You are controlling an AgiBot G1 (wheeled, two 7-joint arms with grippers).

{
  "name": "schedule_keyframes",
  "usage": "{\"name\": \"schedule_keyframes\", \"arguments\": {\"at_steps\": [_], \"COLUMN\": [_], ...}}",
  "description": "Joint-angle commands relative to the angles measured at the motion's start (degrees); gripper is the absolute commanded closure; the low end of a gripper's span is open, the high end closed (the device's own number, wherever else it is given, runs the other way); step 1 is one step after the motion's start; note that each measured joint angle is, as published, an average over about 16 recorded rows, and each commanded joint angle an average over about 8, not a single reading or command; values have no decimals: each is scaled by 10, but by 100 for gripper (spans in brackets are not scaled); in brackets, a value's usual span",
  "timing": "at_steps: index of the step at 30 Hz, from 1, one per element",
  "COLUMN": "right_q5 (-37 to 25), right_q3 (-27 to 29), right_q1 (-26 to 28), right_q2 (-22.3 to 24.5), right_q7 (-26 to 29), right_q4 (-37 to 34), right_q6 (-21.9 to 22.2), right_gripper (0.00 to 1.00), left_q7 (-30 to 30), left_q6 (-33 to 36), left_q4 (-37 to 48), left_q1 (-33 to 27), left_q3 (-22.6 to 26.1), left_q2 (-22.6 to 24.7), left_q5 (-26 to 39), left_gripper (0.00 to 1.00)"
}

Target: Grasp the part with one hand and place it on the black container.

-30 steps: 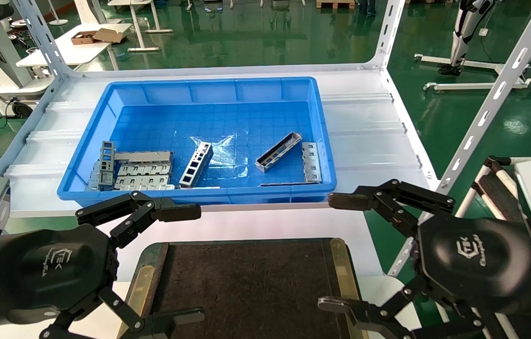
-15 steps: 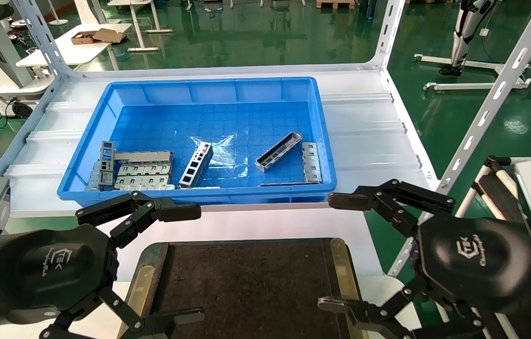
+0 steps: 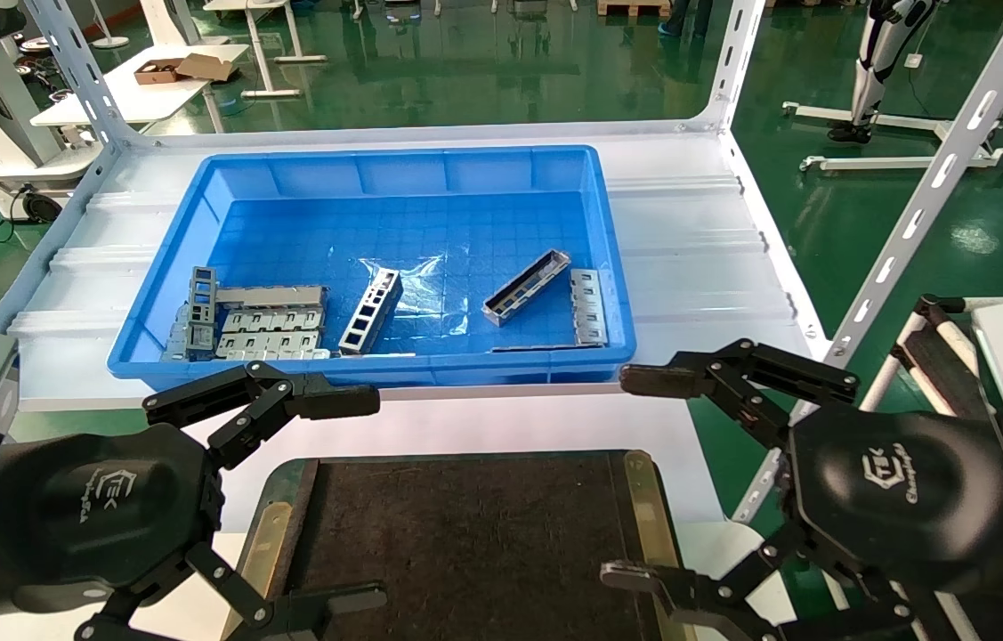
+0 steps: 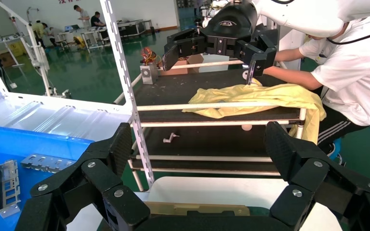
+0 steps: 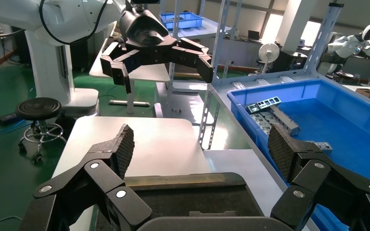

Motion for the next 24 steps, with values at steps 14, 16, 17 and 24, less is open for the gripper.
{"name": "schedule_keyframes", "arguments": {"at_steps": [14,16,17,24], "right_q5": [0,0,0,0], "right_q3": [0,0,0,0], "right_q1": [0,0,0,0], "right_q2": [0,0,0,0], "right_q7": [0,0,0,0], "right_q4": [0,0,0,0], "right_q6": [0,0,0,0], "right_gripper": [0,0,0,0], "left_q7": [-3,-4,-5,-15], "left_q6": [-16,-21,-24,-60], "left_q4": [-6,-8,-10,-2], "left_q1": [-7,-12,-14,-56], "left_q3": [5,8,10,36], "left_q2": [5,9,11,44], "left_q5": [17,24,29,94], "left_gripper": [0,0,0,0]}}
